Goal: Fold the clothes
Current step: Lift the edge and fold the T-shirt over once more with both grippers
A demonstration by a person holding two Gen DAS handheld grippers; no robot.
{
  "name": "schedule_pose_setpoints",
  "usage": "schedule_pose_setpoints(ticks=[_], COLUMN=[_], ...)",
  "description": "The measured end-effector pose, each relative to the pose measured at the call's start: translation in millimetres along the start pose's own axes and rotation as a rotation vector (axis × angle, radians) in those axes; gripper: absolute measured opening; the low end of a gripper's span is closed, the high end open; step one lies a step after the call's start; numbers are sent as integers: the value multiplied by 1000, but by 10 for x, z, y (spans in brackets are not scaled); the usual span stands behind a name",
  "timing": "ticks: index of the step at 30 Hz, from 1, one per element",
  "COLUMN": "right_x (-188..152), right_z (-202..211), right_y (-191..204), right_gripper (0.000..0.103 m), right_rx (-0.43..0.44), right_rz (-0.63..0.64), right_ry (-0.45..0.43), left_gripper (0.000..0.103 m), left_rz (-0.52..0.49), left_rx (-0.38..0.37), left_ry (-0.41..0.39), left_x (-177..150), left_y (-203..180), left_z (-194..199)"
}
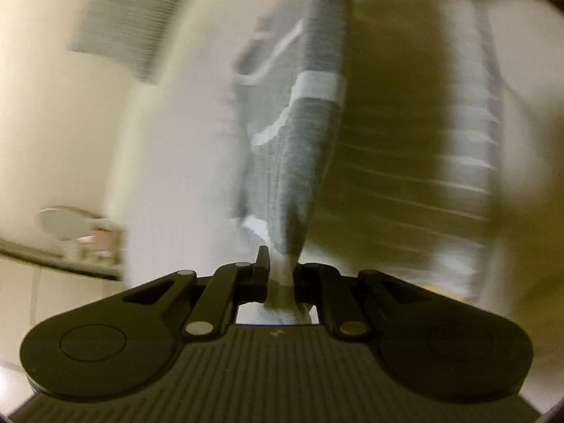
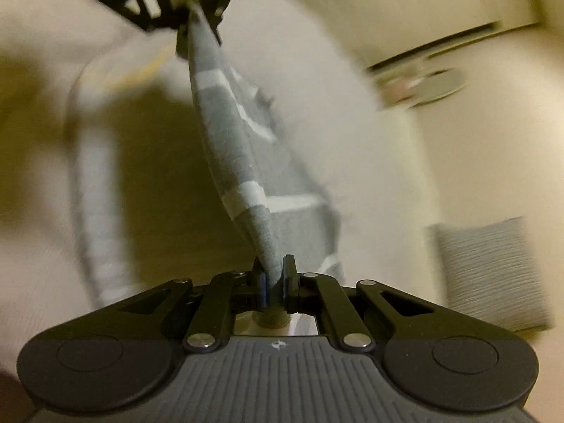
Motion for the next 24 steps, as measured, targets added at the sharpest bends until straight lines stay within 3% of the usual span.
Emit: schedule_pose_setpoints(ticks=[2, 6, 9, 11, 14, 16, 24], right_x=[-77, -192, -320, -348, -389, -402, -404], right_z=[-97, -63, 29, 36, 35, 36, 292], right_y=[170, 283, 304, 317, 359, 388, 326], right_gripper=[4, 19, 21, 21, 16, 0, 0], right_rx=[24, 22, 22, 27, 38, 53, 45], right_rz=[-10, -26, -24, -23, -16, -12, -86], right_ry=[16, 15, 24, 17, 13, 17, 33], left_gripper=[8, 15, 25, 26, 23, 11, 7], left_rz=[8, 7, -33, -58, -73, -90, -71], left_rx=[-31, 6, 30, 48, 54, 47, 52], left_ry=[18, 4, -10, -25, -42, -51, -98], left_x=[-63, -347, -413, -439, -504, -507, -673], left_y=[-201, -353, -382, -355, -366, -391, -504], left_z=[-168, -143, -78, -54, -17, -47, 63])
Point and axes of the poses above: each gripper's, at about its wrist camera, not at the fingertips, and z roughly against the way its jaws point, y to its left, x to its top, the point moved 1 cm from there along -z, roughly the way its jaws point, and after that the axes turned 11 degrees about -x, right-handed, at the moved point
